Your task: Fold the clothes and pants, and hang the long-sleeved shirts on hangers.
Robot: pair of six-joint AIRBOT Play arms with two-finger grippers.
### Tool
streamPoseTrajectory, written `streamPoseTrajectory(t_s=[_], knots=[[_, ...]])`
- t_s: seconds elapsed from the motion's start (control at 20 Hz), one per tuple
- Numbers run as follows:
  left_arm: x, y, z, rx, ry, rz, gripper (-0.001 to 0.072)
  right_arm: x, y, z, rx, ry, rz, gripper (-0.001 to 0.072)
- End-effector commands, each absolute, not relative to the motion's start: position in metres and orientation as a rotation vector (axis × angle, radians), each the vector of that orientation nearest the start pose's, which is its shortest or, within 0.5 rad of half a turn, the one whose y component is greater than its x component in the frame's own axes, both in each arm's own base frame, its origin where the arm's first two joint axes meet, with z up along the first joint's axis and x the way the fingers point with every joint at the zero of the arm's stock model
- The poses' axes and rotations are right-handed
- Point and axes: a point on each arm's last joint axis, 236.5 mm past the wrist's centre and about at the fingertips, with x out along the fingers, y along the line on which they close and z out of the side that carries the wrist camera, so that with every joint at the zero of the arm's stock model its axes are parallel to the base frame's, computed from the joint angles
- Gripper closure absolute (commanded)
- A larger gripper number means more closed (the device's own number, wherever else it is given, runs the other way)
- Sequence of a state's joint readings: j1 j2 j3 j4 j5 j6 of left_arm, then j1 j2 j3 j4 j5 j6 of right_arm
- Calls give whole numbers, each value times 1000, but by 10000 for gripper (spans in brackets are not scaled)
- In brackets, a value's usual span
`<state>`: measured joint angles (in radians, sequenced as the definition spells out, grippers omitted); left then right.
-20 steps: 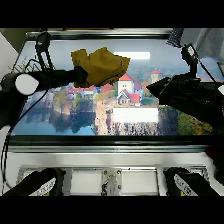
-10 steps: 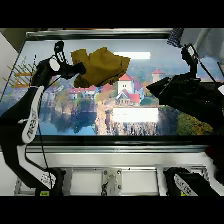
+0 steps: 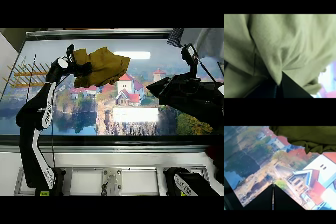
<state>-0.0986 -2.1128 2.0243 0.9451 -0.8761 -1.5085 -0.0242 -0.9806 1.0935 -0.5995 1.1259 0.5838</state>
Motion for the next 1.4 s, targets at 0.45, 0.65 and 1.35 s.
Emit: streamPoseTrajectory(t_s=[0.45,0.65,1.35], knots=[[480,-180,310,52,454,-424,699,353,168,189,-59,524,904,695],[403,-251,257,133,602,-610,698,353,169,189,-50,523,908,695],[344,-383,168,-26,770,-871,502,395,32,215,109,507,263,700]])
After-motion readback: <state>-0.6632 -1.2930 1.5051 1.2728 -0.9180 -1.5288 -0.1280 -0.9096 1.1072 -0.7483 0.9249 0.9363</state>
